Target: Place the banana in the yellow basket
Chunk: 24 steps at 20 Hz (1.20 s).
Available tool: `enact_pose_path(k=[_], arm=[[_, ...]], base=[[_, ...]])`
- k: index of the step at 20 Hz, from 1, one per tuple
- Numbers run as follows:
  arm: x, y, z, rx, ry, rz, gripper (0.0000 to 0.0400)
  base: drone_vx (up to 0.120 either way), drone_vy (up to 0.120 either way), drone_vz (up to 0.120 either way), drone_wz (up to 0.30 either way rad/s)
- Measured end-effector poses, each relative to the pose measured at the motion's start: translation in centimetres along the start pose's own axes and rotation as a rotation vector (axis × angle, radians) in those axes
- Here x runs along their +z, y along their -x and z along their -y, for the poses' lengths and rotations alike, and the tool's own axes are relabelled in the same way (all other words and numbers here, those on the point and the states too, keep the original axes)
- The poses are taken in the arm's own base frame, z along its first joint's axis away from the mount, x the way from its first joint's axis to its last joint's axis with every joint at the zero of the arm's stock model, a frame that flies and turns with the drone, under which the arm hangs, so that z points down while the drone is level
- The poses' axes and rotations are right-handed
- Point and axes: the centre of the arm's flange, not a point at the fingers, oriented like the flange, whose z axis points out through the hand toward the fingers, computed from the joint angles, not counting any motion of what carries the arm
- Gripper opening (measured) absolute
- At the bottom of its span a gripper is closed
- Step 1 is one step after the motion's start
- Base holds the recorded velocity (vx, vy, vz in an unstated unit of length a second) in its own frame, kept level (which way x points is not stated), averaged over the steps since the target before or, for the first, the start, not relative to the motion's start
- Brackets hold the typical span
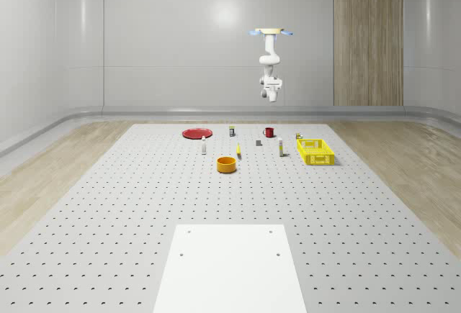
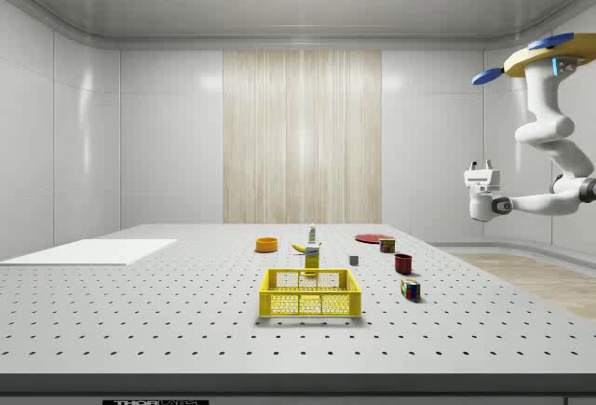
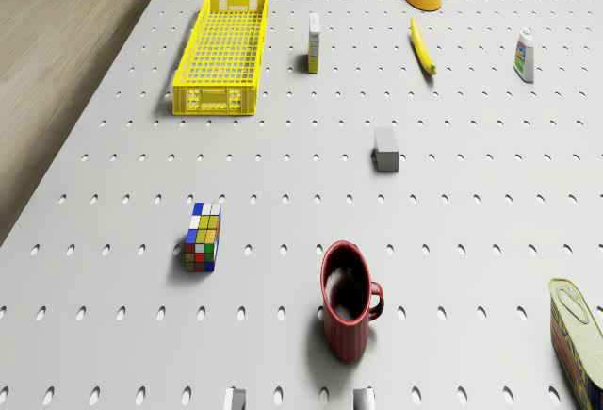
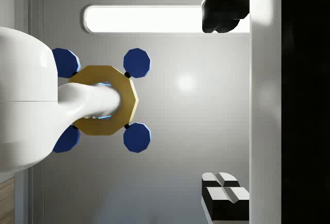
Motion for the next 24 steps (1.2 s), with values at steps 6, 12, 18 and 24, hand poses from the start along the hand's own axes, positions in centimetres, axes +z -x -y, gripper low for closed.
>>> enact_pose_path(k=[6, 12, 18, 24], arm=[[-4.3, 0.2, -0.3, 0.0, -0.003, -0.003, 0.04], [-7.5, 0.1, -0.1, 0.0, -0.007, -0.007, 0.04], [-8.8, 0.0, 0.0, 0.0, -0.01, -0.01, 0.04], [-9.2, 0.0, 0.0, 0.0, -0.013, -0.013, 0.04]], base=[[0.033, -0.113, 0.0, 0.0], [0.12, -0.12, 0.0, 0.0], [0.12, -0.12, 0.0, 0.0], [0.12, -0.12, 0.0, 0.0]])
